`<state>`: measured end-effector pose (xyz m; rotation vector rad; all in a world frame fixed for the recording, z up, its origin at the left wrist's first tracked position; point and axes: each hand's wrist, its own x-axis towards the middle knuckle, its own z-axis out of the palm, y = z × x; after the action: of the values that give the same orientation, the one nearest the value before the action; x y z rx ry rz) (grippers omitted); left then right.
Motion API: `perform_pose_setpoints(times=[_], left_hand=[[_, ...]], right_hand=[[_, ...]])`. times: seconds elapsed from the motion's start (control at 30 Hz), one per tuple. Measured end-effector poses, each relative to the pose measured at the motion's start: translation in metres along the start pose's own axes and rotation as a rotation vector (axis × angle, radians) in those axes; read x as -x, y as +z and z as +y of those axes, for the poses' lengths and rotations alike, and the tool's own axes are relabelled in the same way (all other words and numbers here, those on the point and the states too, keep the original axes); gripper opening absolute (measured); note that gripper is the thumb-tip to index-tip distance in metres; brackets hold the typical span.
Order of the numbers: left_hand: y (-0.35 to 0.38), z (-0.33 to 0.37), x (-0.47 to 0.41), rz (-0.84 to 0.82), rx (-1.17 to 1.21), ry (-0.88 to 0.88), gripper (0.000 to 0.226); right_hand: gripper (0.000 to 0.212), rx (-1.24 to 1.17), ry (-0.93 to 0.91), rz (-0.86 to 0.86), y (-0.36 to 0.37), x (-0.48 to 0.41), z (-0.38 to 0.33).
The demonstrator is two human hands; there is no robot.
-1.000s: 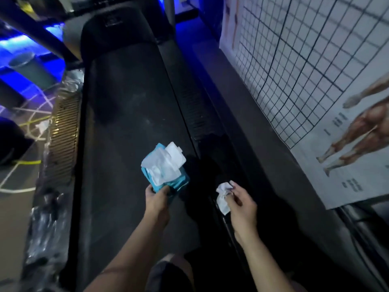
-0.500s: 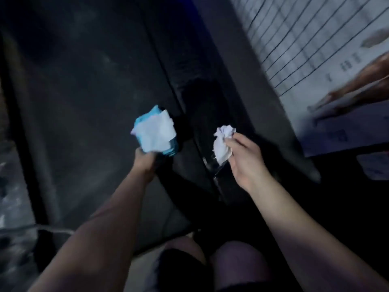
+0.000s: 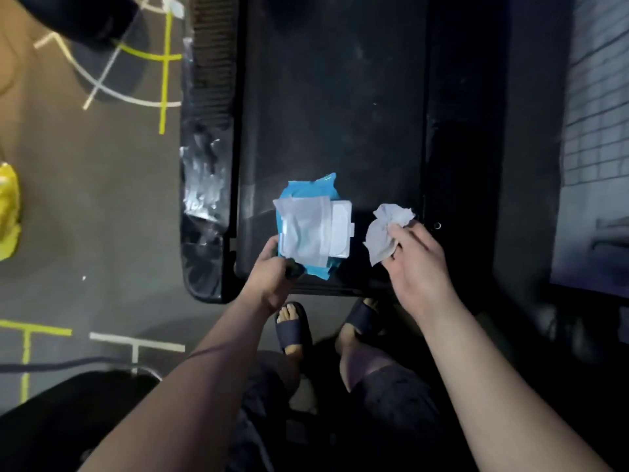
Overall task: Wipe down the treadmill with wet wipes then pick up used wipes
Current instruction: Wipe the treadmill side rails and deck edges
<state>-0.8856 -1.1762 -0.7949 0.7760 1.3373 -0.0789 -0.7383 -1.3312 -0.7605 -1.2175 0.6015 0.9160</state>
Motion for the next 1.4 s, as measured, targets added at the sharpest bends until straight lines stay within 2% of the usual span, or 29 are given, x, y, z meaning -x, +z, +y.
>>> perform_pose_setpoints(times=[0.17,0.27,0.37,0.43,0.5,0.57,0.6,0.67,0.7,0.77,0.9,0.97,1.17,1.27,1.33,1.4], left_hand=[[-0.070,0.024,0.056,-0.010,0.106,0.056,0.066],[-0.126,0.037,0.085,-0.031,0.133,0.091,0.077],[-0.176,0.058,0.126,-0.044,0.138,0.170,0.078],[-0.202,0.073,0.152,-0.073,0.216,0.243,0.065],[-0.224,0.086,0.178,-0.057,0.296,0.270,0.035],[-0.242,0.092,0.195,-0.036,0.351,0.289,0.027],[-0.250,0.094,0.201,-0.035,0.377,0.311,0.032],[-0.262,0.099,0.215,-0.018,0.437,0.356,0.064],[-0.268,0.103,0.224,-0.005,0.472,0.358,0.079],[-0.276,0.113,0.245,-0.005,0.525,0.395,0.091],[-0.296,0.155,0.295,-0.058,0.541,0.541,0.083],[-0.315,0.169,0.314,-0.053,0.513,0.602,0.087],[-0.360,0.193,0.364,0.131,0.463,0.715,0.070],[-0.389,0.207,0.378,0.155,0.432,0.776,0.091],[-0.415,0.219,0.375,0.107,0.410,0.817,0.105],[-0.443,0.239,0.366,0.061,0.407,0.857,0.103]], right_hand=[[0.014,0.228,-0.035,-0.066,0.069,0.060,0.006],[0.024,0.311,-0.067,-0.117,0.108,0.092,0.009],[0.025,0.330,-0.047,-0.190,0.146,0.128,0.019],[0.024,0.334,-0.032,-0.249,0.178,0.146,0.026],[0.028,0.340,-0.013,-0.307,0.210,0.161,0.034],[0.036,0.358,-0.026,-0.371,0.244,0.175,0.039],[0.044,0.364,-0.034,-0.396,0.260,0.183,0.040],[0.053,0.374,-0.014,-0.432,0.288,0.200,0.041],[0.050,0.394,-0.015,-0.453,0.301,0.210,0.042],[0.040,0.455,-0.046,-0.514,0.325,0.237,0.039],[0.018,0.592,-0.122,-0.666,0.374,0.292,0.024],[0.016,0.612,-0.145,-0.712,0.399,0.316,0.017],[0.018,0.668,-0.150,-0.803,0.460,0.365,0.033],[0.015,0.672,-0.148,-0.830,0.493,0.380,0.047],[0.017,0.655,-0.148,-0.846,0.520,0.385,0.056],[0.017,0.651,-0.152,-0.846,0.550,0.383,0.067]])
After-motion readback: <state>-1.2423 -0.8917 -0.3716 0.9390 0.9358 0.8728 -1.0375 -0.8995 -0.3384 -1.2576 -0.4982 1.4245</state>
